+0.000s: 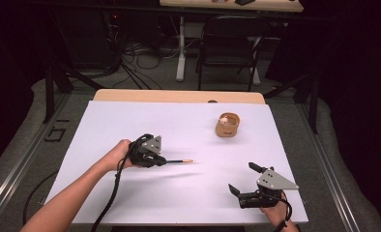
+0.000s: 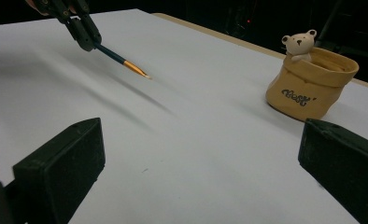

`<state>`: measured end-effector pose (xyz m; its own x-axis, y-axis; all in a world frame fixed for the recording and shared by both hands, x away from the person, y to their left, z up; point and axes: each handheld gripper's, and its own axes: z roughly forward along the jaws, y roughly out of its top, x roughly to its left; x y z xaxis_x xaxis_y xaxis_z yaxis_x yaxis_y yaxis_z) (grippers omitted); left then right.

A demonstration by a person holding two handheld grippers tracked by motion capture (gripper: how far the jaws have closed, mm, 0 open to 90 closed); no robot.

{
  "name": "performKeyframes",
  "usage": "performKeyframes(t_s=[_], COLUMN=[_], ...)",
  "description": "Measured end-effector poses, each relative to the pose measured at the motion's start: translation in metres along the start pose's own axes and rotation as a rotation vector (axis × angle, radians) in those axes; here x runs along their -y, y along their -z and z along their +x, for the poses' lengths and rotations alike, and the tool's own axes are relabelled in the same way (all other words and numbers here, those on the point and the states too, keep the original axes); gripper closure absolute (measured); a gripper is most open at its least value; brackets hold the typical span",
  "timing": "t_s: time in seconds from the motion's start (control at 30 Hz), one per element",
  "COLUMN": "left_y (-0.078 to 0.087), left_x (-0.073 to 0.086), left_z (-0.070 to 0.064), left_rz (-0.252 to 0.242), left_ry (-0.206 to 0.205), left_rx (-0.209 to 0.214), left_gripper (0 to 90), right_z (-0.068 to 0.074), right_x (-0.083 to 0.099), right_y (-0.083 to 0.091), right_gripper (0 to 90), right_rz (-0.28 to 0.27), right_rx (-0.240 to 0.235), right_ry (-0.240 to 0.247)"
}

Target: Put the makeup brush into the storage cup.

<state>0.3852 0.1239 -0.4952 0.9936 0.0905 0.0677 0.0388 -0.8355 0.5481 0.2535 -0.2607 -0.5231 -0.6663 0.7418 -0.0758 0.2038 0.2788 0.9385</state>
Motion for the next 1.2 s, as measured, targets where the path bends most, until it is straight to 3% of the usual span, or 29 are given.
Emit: performKeyframes(t_s=[0.43, 0.93, 1.07, 1.2], left_y=[-0.008, -0.017, -0.018, -0.020], left_x=[-0.005, -0.008, -0.009, -0.011], left_z=[-0.013, -0.023, -0.025, -0.028], left_rz=[-0.074, -0.122, -0.145, -0.168], left_ry=[0.043, 0.094, 0.108, 0.125], left_rx=[-0.036, -0.062, -0.075, -0.078], left_gripper=[84.3, 84.3, 84.3, 84.3], right_z=[0.000, -0.001, 0.000, -0.002], right_x=[0.001, 0.001, 0.000, 0.000], right_y=[-0.002, -0.002, -0.003, -0.004], right_gripper=[0.1, 0.1, 0.1, 0.0], right_rz=[0.011, 0.023, 0.018, 0.051], right_rx=[-0.006, -0.005, -0.018, -0.030], right_ry=[-0.010, -0.019, -0.033, -0.060])
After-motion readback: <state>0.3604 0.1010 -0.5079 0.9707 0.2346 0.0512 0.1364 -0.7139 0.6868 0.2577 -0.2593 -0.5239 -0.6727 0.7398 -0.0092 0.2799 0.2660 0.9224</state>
